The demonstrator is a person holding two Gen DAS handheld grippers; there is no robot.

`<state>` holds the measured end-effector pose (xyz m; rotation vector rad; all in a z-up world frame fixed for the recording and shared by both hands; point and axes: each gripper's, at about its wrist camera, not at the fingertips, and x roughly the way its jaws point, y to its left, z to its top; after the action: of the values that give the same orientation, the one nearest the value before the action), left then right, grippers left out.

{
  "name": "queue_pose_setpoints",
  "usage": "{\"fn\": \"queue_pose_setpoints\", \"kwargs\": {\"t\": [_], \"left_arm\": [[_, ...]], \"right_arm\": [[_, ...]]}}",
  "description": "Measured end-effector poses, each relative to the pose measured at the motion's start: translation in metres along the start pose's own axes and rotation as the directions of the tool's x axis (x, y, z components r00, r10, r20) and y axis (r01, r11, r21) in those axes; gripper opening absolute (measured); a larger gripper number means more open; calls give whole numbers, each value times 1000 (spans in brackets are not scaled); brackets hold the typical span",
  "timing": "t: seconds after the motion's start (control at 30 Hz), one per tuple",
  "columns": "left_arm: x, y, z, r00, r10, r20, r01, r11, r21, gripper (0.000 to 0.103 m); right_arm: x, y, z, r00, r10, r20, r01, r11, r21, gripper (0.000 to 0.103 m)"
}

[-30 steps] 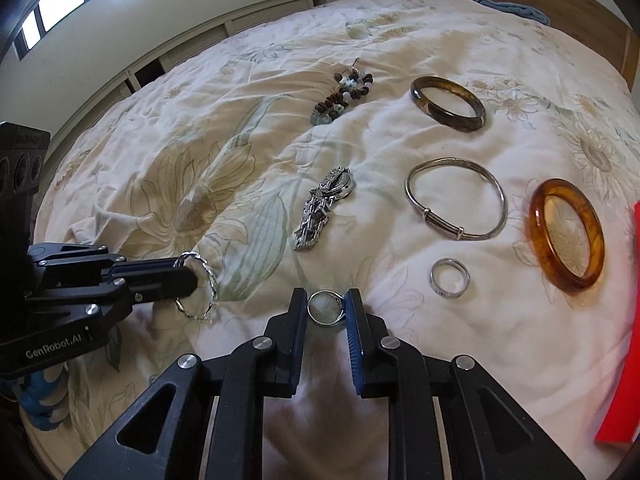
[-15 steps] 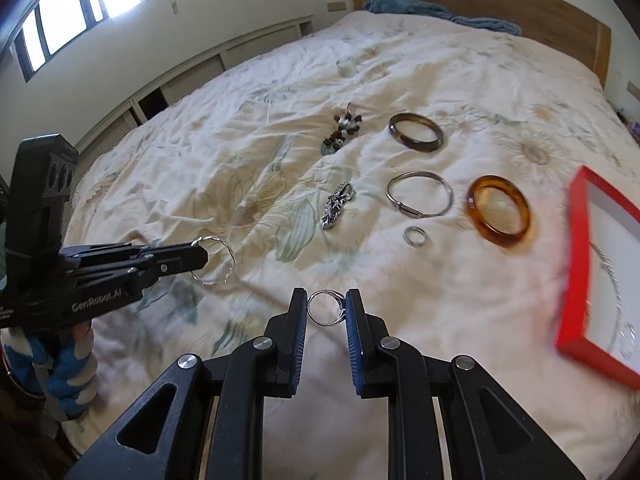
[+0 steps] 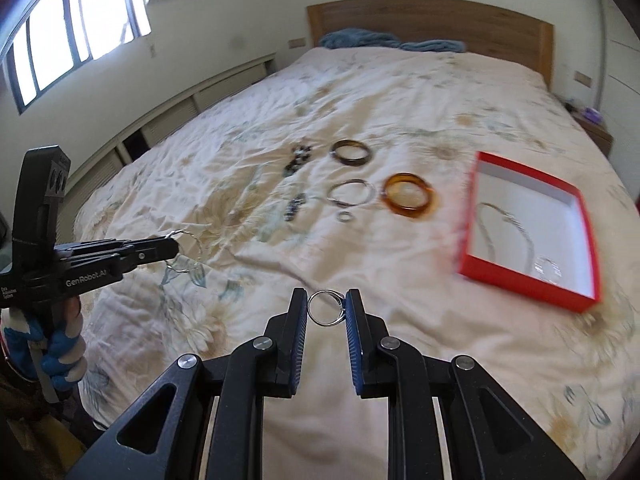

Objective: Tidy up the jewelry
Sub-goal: 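Carry the hoop and ring over the red box with both tools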

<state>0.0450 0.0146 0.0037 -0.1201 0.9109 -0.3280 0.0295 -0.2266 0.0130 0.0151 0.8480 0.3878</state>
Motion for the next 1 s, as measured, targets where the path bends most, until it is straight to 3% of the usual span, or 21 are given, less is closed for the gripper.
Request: {"fn": "queue_pose_setpoints", "kwargs": {"t": [0.3, 0.53, 0.7, 1.0], "left_arm": [[20, -83, 16, 995, -77, -57, 84, 988, 131, 3], [57, -150, 52, 988, -128, -87, 145, 965, 219, 3], [94, -182, 84, 985, -142, -98, 162, 954, 254, 3], [209, -224, 153, 975, -166, -147, 196, 956, 218, 3]], "right_arm": [[-51, -66, -20, 994, -100, 52, 95, 990, 100, 19], [-60, -119, -14, 985, -158, 64, 147, 978, 147, 19], [-46, -158, 2, 982, -180, 63, 167, 971, 169, 19], [23, -230, 56, 981, -192, 25, 186, 971, 152, 19]]}}
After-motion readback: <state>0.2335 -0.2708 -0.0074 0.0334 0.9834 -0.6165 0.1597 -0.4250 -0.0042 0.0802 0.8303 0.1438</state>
